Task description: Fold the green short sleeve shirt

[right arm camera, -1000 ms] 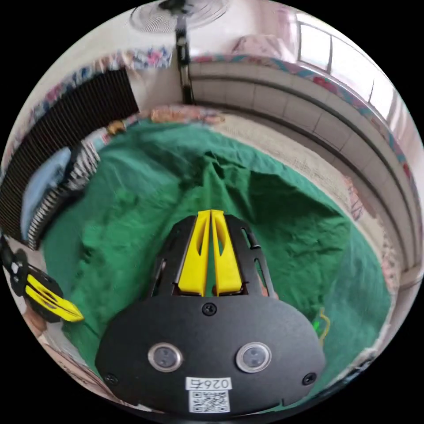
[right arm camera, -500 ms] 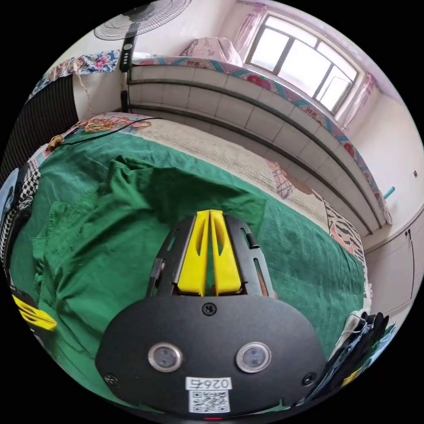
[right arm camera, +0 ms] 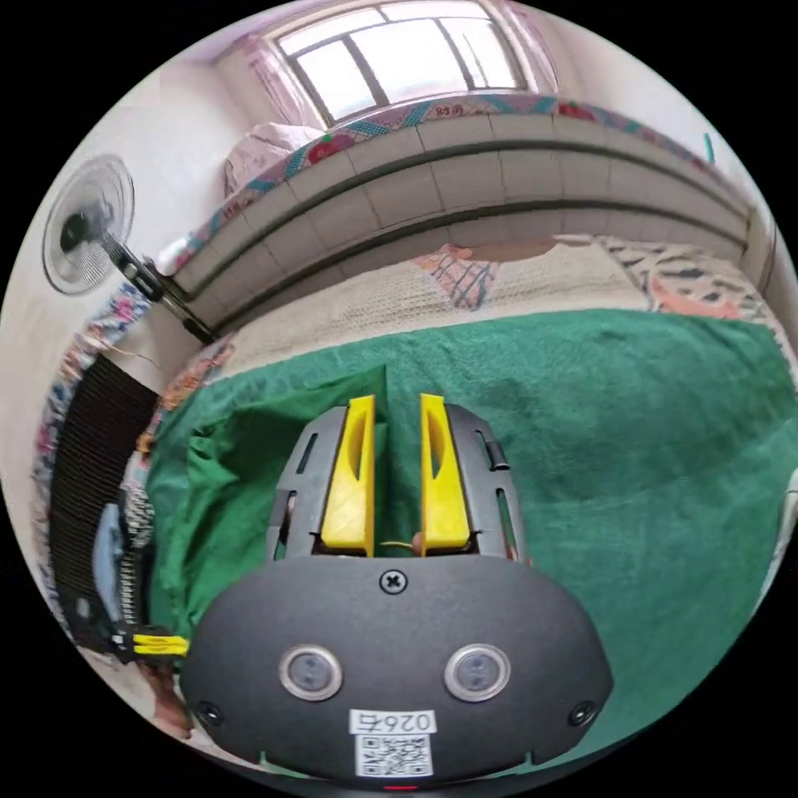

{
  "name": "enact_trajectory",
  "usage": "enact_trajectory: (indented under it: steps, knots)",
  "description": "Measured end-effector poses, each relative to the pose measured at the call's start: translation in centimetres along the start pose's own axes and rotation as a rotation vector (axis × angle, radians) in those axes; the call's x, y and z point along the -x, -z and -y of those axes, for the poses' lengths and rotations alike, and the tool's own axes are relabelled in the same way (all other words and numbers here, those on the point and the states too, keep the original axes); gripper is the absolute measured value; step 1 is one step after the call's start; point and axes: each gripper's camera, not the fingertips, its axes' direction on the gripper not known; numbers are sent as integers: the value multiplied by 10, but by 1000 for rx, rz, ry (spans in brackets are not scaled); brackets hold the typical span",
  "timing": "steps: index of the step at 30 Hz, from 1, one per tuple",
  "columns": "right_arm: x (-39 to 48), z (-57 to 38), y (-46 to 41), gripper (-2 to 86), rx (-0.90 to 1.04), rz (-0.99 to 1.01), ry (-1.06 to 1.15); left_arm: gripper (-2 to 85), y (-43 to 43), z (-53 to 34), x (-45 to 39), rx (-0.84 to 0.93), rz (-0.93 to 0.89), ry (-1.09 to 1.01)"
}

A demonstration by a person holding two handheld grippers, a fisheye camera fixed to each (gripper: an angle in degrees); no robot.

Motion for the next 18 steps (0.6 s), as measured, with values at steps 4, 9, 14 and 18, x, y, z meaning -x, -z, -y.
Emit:
enact_trajectory:
  steps: [4,9,14,18]
  knots:
    - [-37,-6,-63,68,83,277,-144,-10,0,1,-34,-110,167,-186]
    - [-27,-10,-73,-6,4,242,-90,-10,-61,14,-4,107,308,-145]
    - [-33,-17,-103,19,82,161,-48,-10,-53,18,65,46,100,-8]
    - [-23,-40,-72,5,-46,149,-7,-10,-12,23,84,-111,22,23]
